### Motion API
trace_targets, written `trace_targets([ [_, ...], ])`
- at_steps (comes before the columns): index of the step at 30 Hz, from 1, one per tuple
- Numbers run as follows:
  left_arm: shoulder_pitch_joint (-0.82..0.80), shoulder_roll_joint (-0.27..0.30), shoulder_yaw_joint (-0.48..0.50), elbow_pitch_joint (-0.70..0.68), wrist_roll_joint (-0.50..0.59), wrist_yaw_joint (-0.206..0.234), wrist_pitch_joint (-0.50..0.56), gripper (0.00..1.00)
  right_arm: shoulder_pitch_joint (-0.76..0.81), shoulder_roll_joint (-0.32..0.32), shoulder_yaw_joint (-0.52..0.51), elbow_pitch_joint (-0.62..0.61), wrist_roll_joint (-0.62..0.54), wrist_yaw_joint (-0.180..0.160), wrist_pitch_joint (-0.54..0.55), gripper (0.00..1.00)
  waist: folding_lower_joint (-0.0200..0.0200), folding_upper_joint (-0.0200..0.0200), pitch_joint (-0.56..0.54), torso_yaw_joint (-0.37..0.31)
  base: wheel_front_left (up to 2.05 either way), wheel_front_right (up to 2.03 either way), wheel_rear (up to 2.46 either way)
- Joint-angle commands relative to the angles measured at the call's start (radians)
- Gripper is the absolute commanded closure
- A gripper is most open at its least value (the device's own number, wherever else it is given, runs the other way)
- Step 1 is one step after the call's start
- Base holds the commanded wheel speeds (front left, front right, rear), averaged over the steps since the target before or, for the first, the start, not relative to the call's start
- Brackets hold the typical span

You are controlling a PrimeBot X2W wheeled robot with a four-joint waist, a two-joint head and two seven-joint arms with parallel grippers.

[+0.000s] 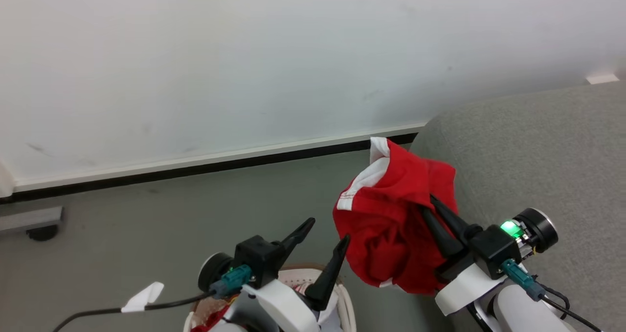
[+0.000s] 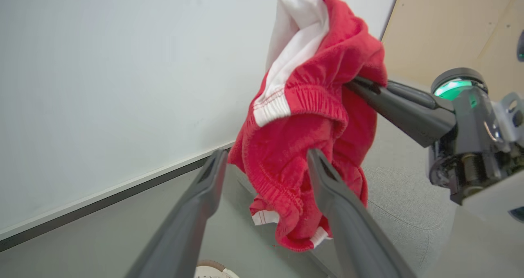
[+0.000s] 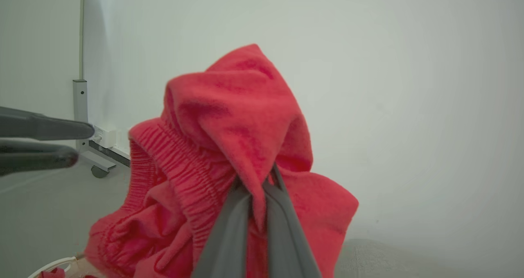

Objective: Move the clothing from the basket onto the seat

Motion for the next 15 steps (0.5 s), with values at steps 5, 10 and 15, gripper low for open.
trace_targets([
  [5,0.006,-0.009,-0.019,0.012,0.002,-0.002,-0.027,0.0,0.038,-0.04,-0.045,-0.034,0.005,-0.002,0.0,1.0,0.0,-0.0001,0.032,-0.098,0.0,0.0,0.0],
  [10,-0.009,-0.021,-0.045,0.021,0.012,-0.01,-0.053,0.0,0.078,-0.067,-0.093,-0.075,0.005,-0.002,0.0,1.0,0.0,-0.0001,0.057,-0.163,0.0,0.0,0.0],
  [15,-0.02,-0.037,-0.074,0.033,0.016,-0.018,-0.08,0.0,0.13,-0.084,-0.146,-0.123,0.012,-0.002,0.0,1.0,0.0,-0.0001,0.085,-0.217,0.0,0.0,0.0],
])
